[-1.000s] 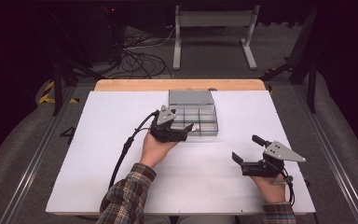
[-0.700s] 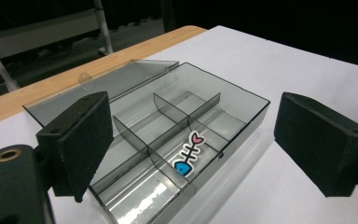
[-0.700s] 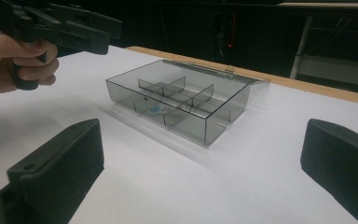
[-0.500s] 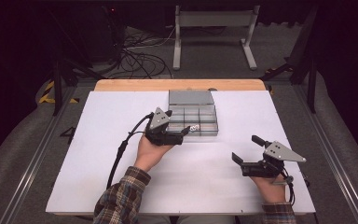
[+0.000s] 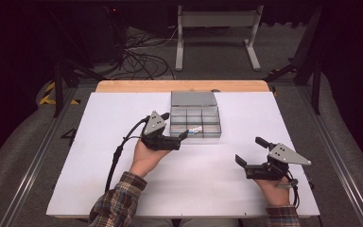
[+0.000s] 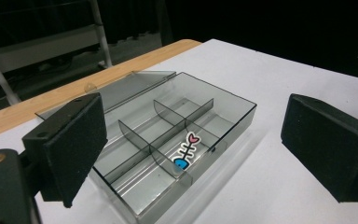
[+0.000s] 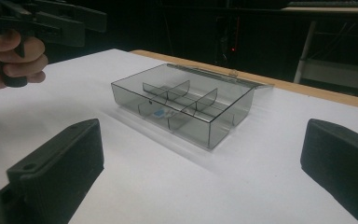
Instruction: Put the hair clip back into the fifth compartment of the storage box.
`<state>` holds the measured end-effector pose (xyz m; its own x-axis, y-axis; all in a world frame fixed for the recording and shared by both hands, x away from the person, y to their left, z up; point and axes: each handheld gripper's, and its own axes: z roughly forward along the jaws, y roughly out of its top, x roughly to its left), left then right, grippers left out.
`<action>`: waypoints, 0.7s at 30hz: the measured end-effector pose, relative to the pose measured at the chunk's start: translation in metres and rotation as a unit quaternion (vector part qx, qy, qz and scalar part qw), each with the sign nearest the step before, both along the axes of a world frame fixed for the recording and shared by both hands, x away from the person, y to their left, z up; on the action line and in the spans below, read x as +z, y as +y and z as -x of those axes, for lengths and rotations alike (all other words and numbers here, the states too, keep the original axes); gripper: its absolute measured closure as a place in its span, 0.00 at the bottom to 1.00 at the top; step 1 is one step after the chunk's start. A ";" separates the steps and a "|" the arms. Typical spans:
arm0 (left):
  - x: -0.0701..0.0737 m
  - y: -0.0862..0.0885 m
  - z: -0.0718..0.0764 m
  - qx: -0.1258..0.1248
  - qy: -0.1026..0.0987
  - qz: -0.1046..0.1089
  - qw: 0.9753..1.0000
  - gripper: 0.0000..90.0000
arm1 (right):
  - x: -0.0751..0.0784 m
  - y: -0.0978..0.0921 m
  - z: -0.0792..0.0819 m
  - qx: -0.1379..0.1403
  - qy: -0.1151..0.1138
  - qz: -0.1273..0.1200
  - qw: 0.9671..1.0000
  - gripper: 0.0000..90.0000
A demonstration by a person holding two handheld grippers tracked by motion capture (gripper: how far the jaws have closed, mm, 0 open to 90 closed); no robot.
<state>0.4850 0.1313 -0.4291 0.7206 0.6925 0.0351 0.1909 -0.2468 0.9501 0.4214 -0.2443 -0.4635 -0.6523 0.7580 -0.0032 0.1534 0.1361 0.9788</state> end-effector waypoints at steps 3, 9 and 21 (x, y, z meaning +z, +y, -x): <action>0.001 0.004 0.004 0.000 -0.004 0.001 1.000 0.08 | 0.000 0.000 0.000 0.000 0.001 0.000 1.000 0.00; 0.004 0.015 0.010 0.005 -0.011 0.004 1.000 0.07 | 0.000 0.000 0.000 0.002 0.006 -0.010 1.000 0.00; 0.007 0.039 0.022 0.019 -0.024 0.012 0.999 0.07 | -0.001 -0.001 0.000 -0.004 0.004 -0.019 1.000 0.00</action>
<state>0.4627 0.1704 -0.4216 0.6921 0.7199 0.0524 0.1539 -0.2182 0.9637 0.4213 -0.2452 -0.4643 -0.6458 0.7629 0.0304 0.1616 0.0976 0.9820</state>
